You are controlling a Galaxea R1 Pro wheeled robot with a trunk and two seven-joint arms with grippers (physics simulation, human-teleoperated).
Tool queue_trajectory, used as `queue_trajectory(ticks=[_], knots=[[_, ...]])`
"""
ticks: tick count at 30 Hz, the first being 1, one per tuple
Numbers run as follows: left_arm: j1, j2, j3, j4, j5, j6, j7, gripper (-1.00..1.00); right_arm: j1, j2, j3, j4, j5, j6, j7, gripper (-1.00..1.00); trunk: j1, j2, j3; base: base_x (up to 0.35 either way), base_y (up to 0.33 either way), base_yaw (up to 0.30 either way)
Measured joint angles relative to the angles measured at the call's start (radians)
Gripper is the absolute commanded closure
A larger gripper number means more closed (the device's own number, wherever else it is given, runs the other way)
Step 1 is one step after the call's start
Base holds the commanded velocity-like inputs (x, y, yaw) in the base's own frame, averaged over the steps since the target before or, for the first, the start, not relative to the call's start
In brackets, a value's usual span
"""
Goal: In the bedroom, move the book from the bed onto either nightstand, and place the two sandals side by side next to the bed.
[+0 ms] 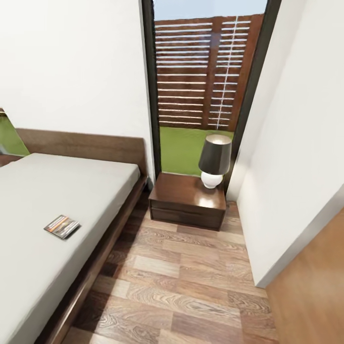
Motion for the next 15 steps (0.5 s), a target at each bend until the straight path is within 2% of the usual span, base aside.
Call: queue_trajectory(ticks=[9, 15], knots=[[0.0, 0.0, 0.0, 0.0, 0.0, 0.0, 0.0, -1.0, 0.0, 0.0, -0.001, 0.0, 0.0, -0.001, 0.0, -1.0, 0.0, 0.0, -0.011, 0.266, -0.154, 0.168], [0.0, 0.0, 0.0, 0.0, 0.0, 0.0, 0.0, -1.0, 0.0, 0.0, -0.001, 0.0, 0.0, -0.002, 0.0, -1.0, 0.0, 0.0, -0.014, 0.261, -0.198, 0.076]])
